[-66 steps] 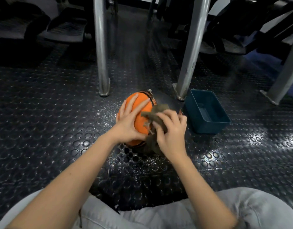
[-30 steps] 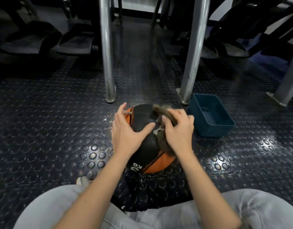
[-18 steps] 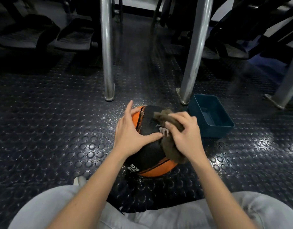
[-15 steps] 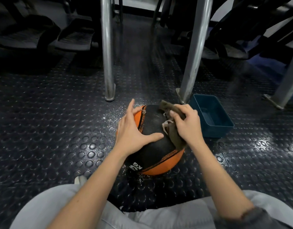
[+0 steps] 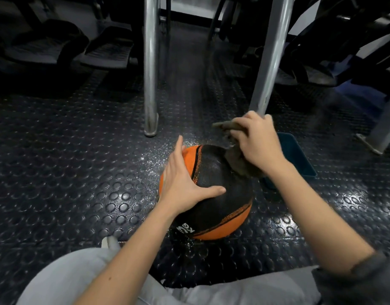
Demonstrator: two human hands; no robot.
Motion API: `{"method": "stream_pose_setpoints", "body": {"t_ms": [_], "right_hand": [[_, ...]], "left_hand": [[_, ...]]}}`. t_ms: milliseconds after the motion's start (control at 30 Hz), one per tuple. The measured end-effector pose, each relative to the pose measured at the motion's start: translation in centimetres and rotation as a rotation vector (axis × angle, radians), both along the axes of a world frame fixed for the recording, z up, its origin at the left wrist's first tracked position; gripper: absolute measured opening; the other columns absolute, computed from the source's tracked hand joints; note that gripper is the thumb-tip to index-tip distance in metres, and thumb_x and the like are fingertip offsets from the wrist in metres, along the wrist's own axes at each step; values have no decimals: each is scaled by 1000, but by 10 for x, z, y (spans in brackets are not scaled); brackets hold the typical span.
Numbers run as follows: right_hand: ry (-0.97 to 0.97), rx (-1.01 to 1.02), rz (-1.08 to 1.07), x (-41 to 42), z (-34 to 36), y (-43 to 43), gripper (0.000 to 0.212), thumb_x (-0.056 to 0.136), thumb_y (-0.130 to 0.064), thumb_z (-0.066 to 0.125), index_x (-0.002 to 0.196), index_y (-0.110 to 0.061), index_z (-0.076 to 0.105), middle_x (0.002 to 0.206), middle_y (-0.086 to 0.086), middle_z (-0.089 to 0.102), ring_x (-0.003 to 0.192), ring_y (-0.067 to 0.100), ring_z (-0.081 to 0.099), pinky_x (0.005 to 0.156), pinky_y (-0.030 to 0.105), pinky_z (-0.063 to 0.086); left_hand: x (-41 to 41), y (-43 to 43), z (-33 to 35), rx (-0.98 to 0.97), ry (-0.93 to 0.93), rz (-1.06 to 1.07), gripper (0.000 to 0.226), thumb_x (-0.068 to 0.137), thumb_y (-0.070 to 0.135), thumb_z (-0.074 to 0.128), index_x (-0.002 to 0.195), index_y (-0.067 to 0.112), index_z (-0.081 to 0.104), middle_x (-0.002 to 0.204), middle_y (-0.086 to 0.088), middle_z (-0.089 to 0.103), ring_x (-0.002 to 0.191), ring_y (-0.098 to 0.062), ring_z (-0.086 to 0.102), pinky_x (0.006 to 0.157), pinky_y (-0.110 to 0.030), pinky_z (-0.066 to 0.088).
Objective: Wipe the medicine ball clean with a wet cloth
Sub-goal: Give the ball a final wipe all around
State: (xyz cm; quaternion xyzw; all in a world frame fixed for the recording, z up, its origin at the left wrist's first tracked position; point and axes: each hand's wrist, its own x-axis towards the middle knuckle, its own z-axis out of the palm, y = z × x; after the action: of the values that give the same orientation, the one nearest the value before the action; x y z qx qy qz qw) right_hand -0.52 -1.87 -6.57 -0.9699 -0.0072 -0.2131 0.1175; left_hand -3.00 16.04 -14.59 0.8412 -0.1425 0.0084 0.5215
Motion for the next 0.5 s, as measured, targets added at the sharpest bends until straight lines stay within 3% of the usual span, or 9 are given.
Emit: {"method": "stream_pose_setpoints", "body": {"t_ms": [100,167,267,367,433,500], "right_hand": [[93,49,236,-21,-17,27,24,91,-22,58,114,-25,65,103,-3,56,94,24,43,85,40,36],[150,123,261,-20,-29,23,23,91,-21,58,112,-27,66,102,-5,56,96,25,46,87,41,36],[108,324,113,0,-41,0,22,91,-16,60,112,-16,67,99,3,61,98,33,54,92,42,40],[141,595,-88,6,-54,-21,21,93,-12,57,111,-10,67,105,10,65,103,26,58,86,25,39],[204,757,-165,3,-60,-28,20,95,-10,54,108,-13,68,103,10,68,102,24,60,82,28,44],[219,789,-170,1,-54,-24,19,94,-9,54,106,-15,68,100,8,68,100,23,61,81,28,45]], "left_hand": [[-1,-2,-2,18,-10,-8,140,44,65,80,147,36,-11,150,3,21,138,-12,22,111,-33,20],[-2,-2,-2,15,-12,-12,139,44,66,78,146,37,-11,148,6,23,136,-9,23,112,-34,21],[-2,-1,2,10,9,-21,137,50,55,85,147,36,-10,148,11,21,135,-5,20,113,-34,18],[0,-3,4,40,1,-19,130,53,57,82,147,37,-6,148,14,21,136,-6,18,113,-35,16],[2,-3,2,79,-6,-29,121,55,62,80,147,41,4,147,14,21,135,-6,18,113,-36,17],[3,-3,-1,132,-32,-36,109,53,71,74,143,43,20,143,18,22,133,-5,19,112,-34,18]]}}
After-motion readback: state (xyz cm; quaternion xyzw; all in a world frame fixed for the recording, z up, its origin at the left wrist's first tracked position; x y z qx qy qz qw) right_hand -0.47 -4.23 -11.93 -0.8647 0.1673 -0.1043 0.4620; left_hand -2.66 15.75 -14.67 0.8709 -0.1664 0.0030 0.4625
